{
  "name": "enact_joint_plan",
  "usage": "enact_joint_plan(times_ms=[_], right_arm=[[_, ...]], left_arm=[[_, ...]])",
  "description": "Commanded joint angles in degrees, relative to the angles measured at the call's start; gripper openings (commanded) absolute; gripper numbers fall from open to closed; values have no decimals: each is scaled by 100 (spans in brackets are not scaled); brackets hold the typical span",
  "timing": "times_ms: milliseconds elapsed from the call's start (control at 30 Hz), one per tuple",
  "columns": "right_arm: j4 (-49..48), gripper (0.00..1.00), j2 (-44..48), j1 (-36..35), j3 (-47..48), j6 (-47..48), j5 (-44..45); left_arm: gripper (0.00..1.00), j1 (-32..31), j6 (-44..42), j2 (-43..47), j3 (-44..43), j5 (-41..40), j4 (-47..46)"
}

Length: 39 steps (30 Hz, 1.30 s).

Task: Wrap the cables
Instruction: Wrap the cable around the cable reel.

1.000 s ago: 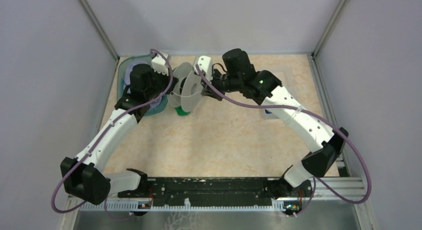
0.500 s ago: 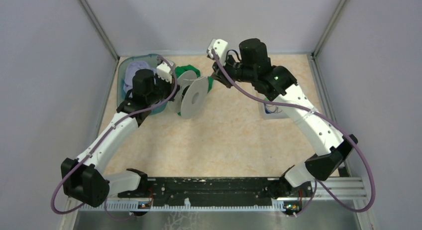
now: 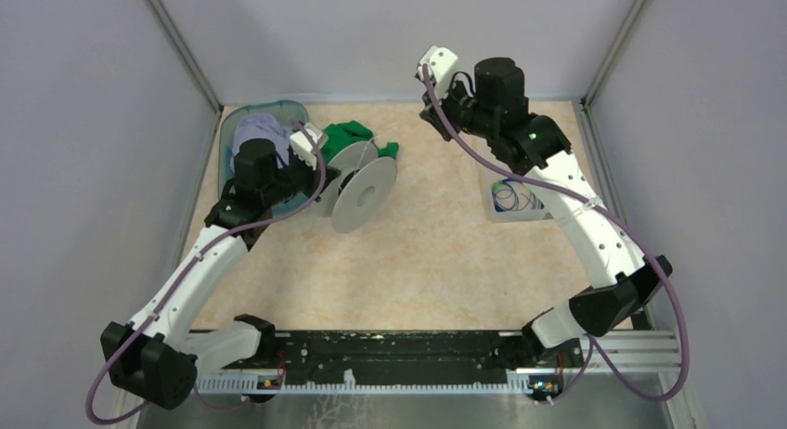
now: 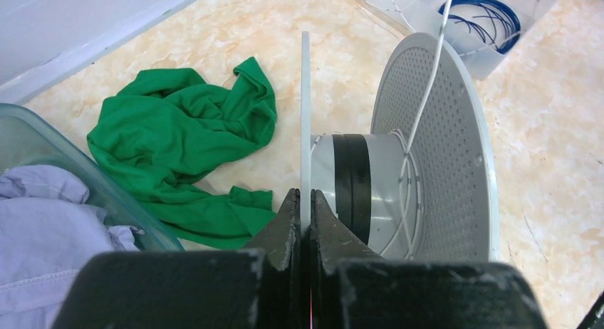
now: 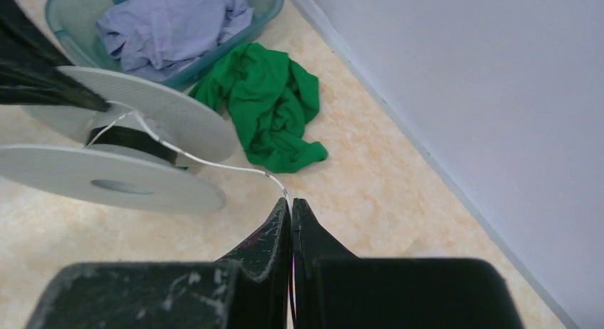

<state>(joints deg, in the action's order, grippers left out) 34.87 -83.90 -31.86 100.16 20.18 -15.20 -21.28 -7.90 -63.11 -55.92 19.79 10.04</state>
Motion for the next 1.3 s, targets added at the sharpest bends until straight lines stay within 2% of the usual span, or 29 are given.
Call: enact_joint_plan(times_ms=[0,267,667,1100,1267], right_arm=[[-586,0,77,295,-122,-94,155],[-1003,0,74,663,-997,-31,75],[-1285,0,-37,906,-1744,171,24],[-1651,0,-160,918,-2557,108,-179],[-1714,0,-183,918,-2708,18,-526]], left_arm=[[0,-21,-84,361,70,395,-147],[0,-17,197,531,-97,595,76],[0,104,486,504,-294,835,197],[0,178,868,357,-796,1174,299],[0,199,1138,228,-1140,1329,280]])
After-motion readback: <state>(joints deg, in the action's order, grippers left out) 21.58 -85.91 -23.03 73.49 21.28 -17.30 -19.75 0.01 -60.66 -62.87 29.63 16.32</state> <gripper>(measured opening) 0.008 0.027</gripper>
